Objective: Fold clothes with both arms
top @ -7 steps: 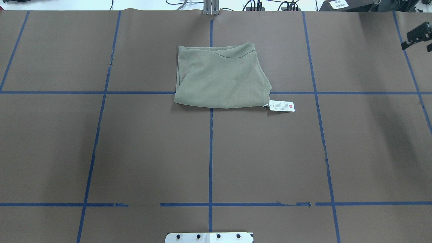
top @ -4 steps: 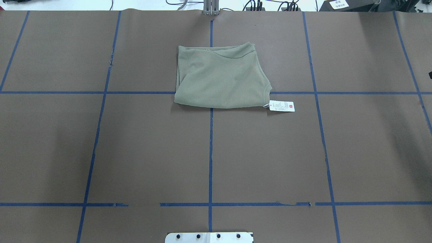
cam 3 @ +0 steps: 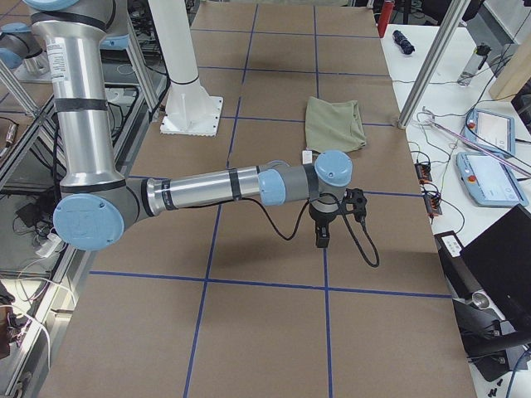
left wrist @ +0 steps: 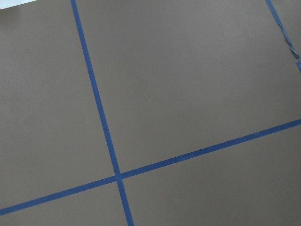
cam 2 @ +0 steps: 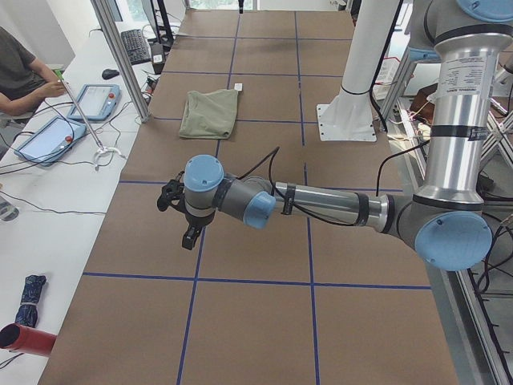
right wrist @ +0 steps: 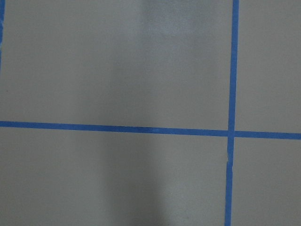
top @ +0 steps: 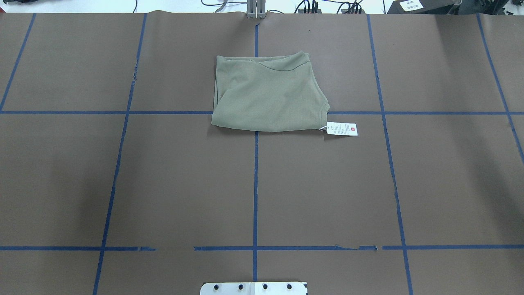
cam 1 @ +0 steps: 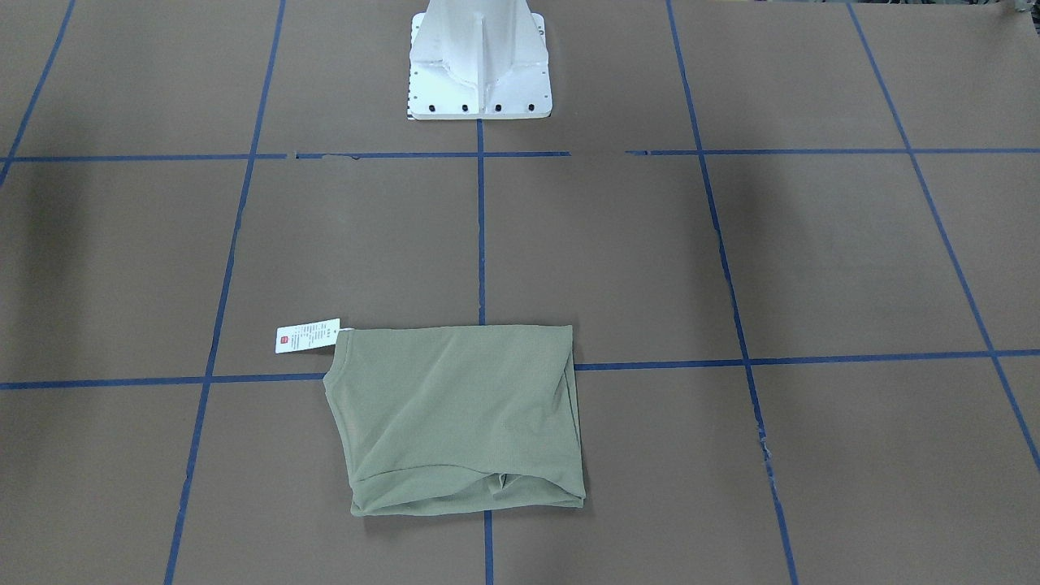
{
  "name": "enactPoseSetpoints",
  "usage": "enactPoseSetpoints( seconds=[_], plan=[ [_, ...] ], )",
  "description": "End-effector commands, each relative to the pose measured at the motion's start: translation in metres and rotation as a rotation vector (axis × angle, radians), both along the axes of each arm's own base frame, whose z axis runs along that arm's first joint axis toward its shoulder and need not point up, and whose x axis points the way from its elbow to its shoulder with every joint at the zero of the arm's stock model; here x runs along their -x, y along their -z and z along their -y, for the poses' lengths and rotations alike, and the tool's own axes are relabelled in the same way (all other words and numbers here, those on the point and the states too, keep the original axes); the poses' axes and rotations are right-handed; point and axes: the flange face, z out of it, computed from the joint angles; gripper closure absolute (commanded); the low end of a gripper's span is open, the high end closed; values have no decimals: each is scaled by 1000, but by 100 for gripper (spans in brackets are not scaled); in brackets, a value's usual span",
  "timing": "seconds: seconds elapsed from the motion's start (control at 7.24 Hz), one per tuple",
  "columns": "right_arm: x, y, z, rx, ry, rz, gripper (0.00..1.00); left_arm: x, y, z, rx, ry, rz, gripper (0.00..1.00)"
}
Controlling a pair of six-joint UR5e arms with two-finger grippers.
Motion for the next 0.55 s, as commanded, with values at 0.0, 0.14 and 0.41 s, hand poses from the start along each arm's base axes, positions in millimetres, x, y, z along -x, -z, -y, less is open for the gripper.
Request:
enactPoseSetpoints(
  seconds=[0.0,0.14,0.41],
  plan=[
    [-2,-1,-1,6,-5,-23,0,10,-18,-18,5,-3,21,0],
    [-5,-4,-2,0,-11,-54,0,10,-30,-18,44,3,48,0],
    [-7,-7,-2,-2,-15,-80,0,11,-22,-14,67,24,45,0]
  ],
)
